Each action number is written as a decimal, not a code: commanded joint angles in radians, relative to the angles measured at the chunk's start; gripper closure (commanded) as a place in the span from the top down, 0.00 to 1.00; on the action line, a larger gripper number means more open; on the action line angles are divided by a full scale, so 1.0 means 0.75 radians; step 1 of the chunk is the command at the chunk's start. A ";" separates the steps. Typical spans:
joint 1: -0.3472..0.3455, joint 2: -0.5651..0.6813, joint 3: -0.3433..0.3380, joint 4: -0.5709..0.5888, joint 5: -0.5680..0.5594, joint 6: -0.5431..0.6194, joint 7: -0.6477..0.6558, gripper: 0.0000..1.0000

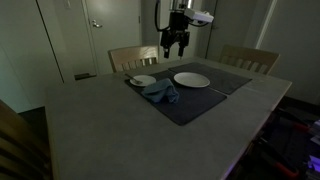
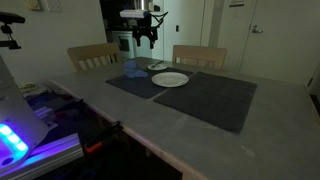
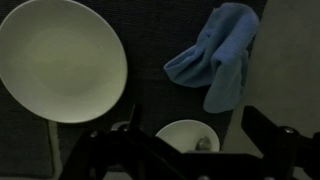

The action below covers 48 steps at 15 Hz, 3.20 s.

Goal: Pick the cloth and wipe the plate

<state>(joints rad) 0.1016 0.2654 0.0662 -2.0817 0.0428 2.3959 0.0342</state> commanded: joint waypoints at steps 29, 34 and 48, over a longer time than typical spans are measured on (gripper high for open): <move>0.178 0.381 0.017 -0.008 0.108 0.332 0.542 1.00; 0.179 0.384 0.017 -0.024 0.121 0.369 0.537 0.72; 0.187 0.331 -0.037 0.064 0.008 0.284 0.443 0.03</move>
<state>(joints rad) 0.2321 0.5475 0.0667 -2.0500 0.0763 2.6574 0.3924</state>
